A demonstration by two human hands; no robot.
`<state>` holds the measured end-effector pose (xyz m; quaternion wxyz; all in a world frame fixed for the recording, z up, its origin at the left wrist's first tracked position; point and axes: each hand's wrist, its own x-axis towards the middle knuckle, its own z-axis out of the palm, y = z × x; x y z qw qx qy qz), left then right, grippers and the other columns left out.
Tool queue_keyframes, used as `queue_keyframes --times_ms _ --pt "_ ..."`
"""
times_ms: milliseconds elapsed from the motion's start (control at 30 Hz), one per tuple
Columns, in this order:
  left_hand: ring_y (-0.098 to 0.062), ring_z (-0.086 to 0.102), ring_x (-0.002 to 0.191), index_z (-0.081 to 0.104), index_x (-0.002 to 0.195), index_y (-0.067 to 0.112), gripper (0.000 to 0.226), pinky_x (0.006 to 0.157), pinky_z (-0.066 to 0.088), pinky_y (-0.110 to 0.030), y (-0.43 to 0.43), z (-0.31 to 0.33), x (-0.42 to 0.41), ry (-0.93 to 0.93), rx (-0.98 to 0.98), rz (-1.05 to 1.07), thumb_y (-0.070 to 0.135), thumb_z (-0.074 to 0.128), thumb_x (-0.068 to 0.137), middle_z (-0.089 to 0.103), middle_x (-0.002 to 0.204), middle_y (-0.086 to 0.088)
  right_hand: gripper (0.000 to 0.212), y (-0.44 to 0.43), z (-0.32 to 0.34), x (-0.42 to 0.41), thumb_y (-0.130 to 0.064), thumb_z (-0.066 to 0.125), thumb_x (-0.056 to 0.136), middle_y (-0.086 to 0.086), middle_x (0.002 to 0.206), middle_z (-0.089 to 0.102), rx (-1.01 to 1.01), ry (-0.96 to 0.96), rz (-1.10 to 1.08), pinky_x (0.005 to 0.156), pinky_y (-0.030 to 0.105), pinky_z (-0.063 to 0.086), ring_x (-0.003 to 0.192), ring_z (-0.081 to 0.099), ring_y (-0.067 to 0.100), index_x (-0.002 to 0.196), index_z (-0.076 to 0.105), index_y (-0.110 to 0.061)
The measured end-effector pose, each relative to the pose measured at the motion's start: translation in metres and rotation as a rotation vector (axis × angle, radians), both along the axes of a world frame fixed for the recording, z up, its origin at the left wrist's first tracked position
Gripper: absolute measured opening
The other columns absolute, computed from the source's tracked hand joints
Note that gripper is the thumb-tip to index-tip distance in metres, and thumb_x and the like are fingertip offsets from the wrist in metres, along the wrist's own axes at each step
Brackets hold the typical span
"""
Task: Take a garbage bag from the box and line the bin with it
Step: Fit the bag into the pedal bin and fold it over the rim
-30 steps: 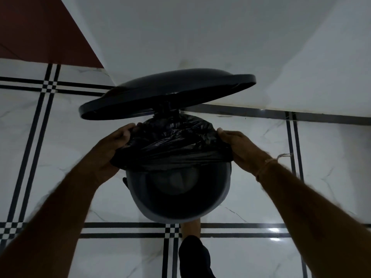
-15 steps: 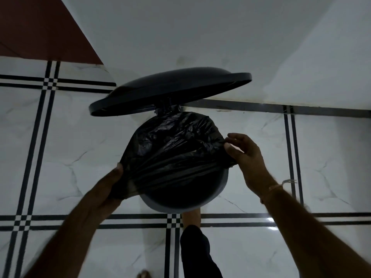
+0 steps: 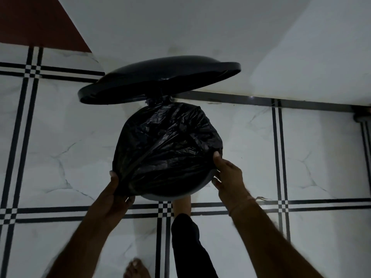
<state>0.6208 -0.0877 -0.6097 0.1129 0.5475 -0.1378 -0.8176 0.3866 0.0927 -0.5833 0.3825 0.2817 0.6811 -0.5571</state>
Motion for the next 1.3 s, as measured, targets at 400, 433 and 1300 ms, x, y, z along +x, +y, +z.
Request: queue_keyframes --times_ms 400,433,1300 --pt "-0.001 0.065 0.057 0.081 0.074 0.022 0.049 0.04 0.043 -0.012 0.028 -0.015 0.012 0.031 0.128 0.11 0.037 0.045 0.104 0.076 0.081 0.006 0.022 0.036 -0.009 0.005 -0.025 0.058 0.101 0.004 0.062 0.075 -0.109 -0.242 -0.379 0.042 0.018 0.054 0.047 0.069 0.01 0.092 0.064 -0.006" --pt "-0.001 0.066 0.058 0.08 0.075 0.022 0.045 0.04 0.043 -0.012 0.027 -0.017 0.011 0.03 0.131 0.116 0.035 0.047 0.103 0.076 0.083 0.006 0.021 0.036 -0.011 0.006 -0.022 0.057 0.102 0.007 0.063 0.075 -0.121 -0.244 -0.372 0.046 0.021 0.058 0.049 0.071 0.012 0.093 0.064 -0.004" --pt "-0.022 0.065 0.125 0.059 0.142 0.021 0.051 0.099 0.053 -0.044 0.01 -0.004 -0.015 -0.028 -0.084 0.02 0.05 0.046 0.102 0.069 0.137 -0.005 0.031 -0.009 0.058 0.033 -0.04 0.057 0.101 0.002 0.123 0.062 0.302 0.688 0.332 0.088 0.034 0.056 0.107 0.064 0.017 0.123 0.059 -0.017"
